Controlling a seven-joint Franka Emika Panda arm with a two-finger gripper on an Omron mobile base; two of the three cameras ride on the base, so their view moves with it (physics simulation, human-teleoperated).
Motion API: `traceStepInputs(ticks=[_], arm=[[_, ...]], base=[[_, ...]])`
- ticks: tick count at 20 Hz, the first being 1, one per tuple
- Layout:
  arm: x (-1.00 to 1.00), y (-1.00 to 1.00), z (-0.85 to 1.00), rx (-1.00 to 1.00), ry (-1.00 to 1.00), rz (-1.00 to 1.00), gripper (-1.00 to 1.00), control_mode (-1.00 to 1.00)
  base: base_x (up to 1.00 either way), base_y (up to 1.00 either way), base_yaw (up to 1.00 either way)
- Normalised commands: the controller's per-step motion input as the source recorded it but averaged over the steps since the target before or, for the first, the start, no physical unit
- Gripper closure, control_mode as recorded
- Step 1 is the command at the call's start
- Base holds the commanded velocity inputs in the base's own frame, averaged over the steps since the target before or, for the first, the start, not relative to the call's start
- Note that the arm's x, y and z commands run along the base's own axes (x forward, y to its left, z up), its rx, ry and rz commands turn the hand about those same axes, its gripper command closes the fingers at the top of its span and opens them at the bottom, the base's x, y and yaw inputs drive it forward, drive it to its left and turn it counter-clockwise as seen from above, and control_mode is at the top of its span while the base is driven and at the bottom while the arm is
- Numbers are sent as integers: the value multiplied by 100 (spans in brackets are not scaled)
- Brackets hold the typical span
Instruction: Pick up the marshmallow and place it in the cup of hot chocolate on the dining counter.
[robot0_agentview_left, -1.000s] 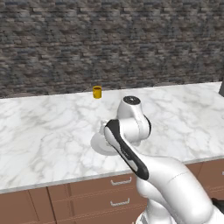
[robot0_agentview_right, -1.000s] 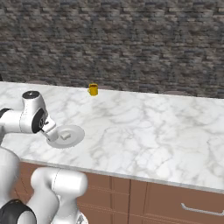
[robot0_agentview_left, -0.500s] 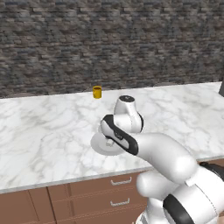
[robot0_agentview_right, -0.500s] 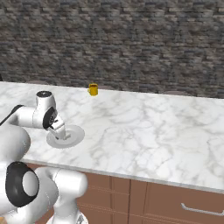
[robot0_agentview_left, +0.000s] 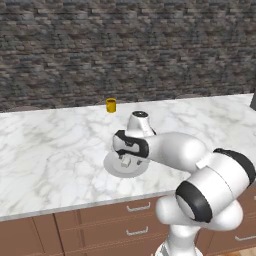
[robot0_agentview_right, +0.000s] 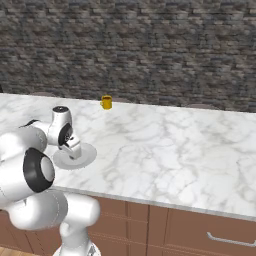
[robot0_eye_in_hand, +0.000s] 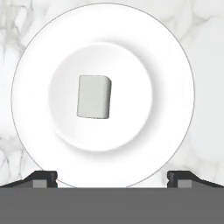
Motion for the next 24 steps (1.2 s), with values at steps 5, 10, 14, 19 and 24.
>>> traceStepInputs(ticks=[5,10,14,19,24], arm=[[40,-2,-34,0,3,0,-100,-100],[38,0,-31,0,5,0,-100,-100],[31,0,-22,0,1,0,-100,-100],[11,0,-21,0,3,0,-100,-100],[0,0,-11,0,0,0,-100,-100]], base=[[0,0,0],[0,0,0],[0,0,0],[0,0,0],[0,0,0]])
